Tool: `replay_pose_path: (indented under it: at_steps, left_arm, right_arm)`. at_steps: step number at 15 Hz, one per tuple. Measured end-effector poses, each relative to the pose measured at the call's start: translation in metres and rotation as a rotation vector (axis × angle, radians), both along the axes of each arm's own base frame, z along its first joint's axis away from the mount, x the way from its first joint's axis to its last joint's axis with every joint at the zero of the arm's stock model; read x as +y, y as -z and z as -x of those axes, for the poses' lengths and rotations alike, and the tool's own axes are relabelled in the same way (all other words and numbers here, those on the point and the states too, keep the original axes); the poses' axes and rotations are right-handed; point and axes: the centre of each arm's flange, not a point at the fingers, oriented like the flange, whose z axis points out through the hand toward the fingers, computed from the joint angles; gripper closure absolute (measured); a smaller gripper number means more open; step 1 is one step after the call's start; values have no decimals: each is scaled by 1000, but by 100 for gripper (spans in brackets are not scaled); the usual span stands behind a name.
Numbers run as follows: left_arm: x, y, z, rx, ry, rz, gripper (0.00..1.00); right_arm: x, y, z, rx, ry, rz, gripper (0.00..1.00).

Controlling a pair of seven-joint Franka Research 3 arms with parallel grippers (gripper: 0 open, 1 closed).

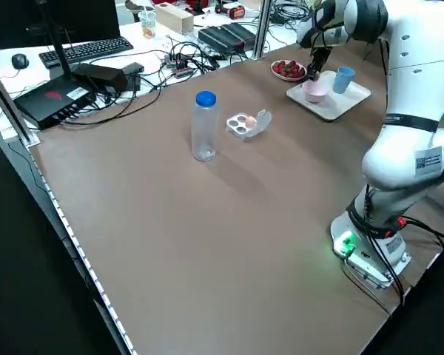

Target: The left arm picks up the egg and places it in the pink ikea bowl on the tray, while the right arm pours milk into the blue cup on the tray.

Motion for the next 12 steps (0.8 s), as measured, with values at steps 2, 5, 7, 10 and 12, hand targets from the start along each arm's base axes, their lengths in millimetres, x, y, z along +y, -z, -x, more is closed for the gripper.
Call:
replay_pose_path:
  at_steps: [2,5,7,10,12]
  left_arm:
    - [-6,14,0,-12,1,3,53]
    - [-9,27,0,-5,1,4,53]
    - [-11,30,-1,-5,2,6,53]
    - [-13,30,-3,-7,-8,9,47]
    - [-16,27,-3,-8,-13,13,31]
  right_arm:
    - [25,-3,1,35,17,44,70]
    - [54,-4,4,74,33,102,69]
    - [72,-4,5,91,40,127,69]
    - [106,-3,9,112,59,217,70]
    - [131,-1,14,120,60,304,71]
